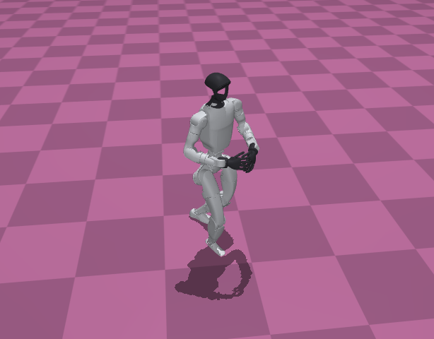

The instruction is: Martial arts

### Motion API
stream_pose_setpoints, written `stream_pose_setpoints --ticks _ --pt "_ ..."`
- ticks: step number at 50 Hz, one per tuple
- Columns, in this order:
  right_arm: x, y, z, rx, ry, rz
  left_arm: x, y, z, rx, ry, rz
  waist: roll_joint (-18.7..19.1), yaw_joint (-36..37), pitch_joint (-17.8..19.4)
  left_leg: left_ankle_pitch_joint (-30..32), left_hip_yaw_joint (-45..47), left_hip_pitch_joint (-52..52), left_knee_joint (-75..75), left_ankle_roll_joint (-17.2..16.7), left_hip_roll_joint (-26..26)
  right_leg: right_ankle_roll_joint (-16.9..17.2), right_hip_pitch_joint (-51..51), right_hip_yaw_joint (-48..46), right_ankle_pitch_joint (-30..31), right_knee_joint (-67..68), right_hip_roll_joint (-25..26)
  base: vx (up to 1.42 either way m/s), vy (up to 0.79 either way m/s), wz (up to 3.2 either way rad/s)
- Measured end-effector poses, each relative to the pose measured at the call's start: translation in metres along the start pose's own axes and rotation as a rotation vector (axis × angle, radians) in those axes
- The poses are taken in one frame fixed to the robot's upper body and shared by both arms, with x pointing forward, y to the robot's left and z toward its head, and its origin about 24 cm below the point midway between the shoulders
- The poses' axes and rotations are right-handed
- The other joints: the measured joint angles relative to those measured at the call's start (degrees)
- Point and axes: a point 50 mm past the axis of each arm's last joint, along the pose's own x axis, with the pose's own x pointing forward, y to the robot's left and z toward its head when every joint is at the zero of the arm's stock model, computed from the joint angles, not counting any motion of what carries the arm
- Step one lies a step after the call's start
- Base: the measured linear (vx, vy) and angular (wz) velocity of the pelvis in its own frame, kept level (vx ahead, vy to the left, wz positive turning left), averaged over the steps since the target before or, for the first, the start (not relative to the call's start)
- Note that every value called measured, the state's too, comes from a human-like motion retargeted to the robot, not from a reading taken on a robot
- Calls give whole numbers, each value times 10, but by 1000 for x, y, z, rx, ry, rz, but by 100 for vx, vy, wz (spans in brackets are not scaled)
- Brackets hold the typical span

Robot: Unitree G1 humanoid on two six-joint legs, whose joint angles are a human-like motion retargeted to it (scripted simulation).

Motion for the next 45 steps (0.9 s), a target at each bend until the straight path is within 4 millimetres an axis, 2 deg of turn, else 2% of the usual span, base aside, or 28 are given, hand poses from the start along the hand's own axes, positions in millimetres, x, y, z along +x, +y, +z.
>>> stream_pose_setpoints --ticks 15,27,30,35,42,45 --pt "-7 -2 -8 15 42 -5 -5 -2 -11 -76 29 36 19 3 -6 8 -8 -5 -9 -5 5 -15 -2 -4 -18 -5 7 3 -1 3" --pt "-22 -6 -38 1 204 -12 -27 -12 -57 -198 212 60 23 -2 -4 -1 10 -1 -25 -7 7 -13 -12 6 -13 0 6 0 1 -2" --pt "-24 -8 -41 -11 226 -11 -33 -12 -64 -222 240 78 23 -5 -12 3 12 11 -73 4 -9 -13 -10 9 -6 -27 9 1 6 -3" --pt "-28 -6 -47 -21 261 -10 -43 -19 -76 -264 291 111 18 -7 -9 -10 27 4 -58 5 -8 -8 -24 18 -3 -7 2 -5 5 -9" --pt "-28 -6 -54 -51 306 -12 -58 -22 -92 -309 372 179 -1 -17 -14 2 44 32 -148 29 -50 0 -40 40 8 -9 -16 -6 7 -4" --pt "-30 -4 -58 -55 328 -14 -63 -28 -99 -330 407 194 -10 -21 -7 -10 59 25 -122 24 -49 4 -56 52 9 25 -28 -13 5 -7"
